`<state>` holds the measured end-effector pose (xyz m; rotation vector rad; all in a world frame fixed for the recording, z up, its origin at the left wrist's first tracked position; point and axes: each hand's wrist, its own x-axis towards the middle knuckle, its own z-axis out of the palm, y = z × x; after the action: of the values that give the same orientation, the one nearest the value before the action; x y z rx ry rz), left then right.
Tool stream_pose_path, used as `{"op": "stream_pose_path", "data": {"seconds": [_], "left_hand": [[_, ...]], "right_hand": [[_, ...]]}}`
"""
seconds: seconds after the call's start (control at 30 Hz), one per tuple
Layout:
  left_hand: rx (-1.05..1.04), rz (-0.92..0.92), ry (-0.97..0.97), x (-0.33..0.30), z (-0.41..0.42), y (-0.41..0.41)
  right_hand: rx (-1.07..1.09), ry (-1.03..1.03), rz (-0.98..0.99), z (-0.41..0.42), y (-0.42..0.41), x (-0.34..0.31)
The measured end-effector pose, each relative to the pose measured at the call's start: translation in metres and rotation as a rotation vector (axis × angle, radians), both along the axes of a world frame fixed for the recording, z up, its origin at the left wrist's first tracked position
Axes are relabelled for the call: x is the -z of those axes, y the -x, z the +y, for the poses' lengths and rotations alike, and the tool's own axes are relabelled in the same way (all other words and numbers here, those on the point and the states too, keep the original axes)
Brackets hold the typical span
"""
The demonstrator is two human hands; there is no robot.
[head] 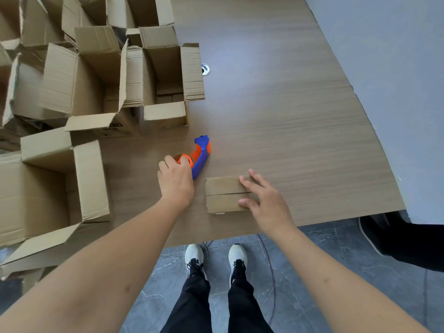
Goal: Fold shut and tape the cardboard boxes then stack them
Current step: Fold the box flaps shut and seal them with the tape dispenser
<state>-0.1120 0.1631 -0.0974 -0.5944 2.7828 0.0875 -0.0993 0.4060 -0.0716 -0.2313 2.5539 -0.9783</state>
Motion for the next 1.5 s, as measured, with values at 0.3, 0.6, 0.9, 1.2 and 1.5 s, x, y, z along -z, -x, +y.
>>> {"op": "stream_pose_path", "data": {"seconds": [0.3, 0.6, 0.9, 1.2, 1.5], "left_hand": [[-0.027, 0.103, -0.284, 0.016, -0.009, 0.002], [-0.066, 0.339, -0.605, 0.006, -0.031, -0.009], [0.144, 0.587, -0.71, -0.056, -0.063, -0.055], [0.369, 0.346, -0.599, -0.062, -0.08, -0.081], [0.387, 0.225, -0.534, -0.065, -0.07, -0.079]], "right_hand": [[0.007, 0.013, 0.012, -0.001, 0.0, 0.002], [-0.008, 0.034, 0.026, -0.009, 0.001, 0.011], [-0.111, 0.061, -0.018, -0.063, -0.003, 0.013], [-0.146, 0.272, 0.019, -0.079, 0.002, 0.03], [-0.208, 0.398, -0.012, -0.069, 0.006, 0.027]]}}
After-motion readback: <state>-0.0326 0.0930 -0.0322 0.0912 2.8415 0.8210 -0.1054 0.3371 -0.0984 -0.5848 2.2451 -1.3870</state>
